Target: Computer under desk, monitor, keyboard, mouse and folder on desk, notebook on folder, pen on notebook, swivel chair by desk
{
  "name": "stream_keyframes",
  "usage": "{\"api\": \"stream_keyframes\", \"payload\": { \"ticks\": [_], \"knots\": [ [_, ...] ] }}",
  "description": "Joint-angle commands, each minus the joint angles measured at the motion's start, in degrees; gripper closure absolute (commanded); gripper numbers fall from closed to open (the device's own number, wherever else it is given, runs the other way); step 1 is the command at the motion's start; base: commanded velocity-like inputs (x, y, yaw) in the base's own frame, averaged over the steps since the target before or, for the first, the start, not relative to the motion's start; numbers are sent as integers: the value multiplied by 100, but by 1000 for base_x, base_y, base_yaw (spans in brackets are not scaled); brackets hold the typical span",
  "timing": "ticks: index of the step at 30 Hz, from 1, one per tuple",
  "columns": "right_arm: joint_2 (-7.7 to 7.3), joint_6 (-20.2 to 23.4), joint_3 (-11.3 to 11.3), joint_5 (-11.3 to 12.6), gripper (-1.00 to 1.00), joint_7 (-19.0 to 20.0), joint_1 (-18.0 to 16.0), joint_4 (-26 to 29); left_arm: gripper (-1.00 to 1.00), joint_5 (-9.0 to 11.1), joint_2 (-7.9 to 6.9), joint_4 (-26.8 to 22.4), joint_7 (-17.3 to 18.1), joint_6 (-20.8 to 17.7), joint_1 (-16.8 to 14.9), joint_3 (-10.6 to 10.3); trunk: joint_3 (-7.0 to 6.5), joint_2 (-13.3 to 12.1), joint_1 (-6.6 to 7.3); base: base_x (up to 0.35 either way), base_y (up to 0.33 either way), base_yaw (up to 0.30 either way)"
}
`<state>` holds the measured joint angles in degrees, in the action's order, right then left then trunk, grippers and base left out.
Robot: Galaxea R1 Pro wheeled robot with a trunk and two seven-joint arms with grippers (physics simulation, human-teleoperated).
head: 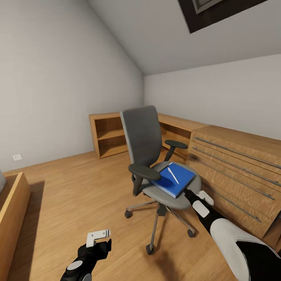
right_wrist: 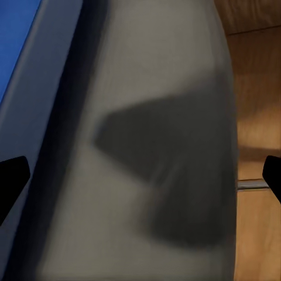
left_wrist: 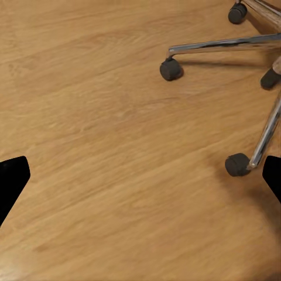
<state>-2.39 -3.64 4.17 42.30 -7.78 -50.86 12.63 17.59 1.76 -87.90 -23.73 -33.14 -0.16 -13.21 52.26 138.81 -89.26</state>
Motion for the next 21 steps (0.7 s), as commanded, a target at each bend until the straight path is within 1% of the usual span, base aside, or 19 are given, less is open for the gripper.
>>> {"api": "stream_keyframes", "payload": {
  "ticks": [1,4,7,21],
  "knots": [
    [2,-14,16,32,-100,-5,-2,2,-100,60,-1,-8,-53,-10,-2,-6,5,2,1,2,0,0],
    [2,-14,16,32,-100,-4,-2,2,-100,60,-1,-8,-53,-9,-2,-6,5,2,1,-44,0,0],
    [2,-14,15,32,-100,-4,-2,2,-100,60,-1,-8,-53,-14,-2,-6,5,2,1,-196,0,0],
    [2,-27,14,28,-100,-5,-2,-2,-100,60,-1,-8,-53,-17,-2,-2,5,2,1,-312,0,0]
  ]
}}
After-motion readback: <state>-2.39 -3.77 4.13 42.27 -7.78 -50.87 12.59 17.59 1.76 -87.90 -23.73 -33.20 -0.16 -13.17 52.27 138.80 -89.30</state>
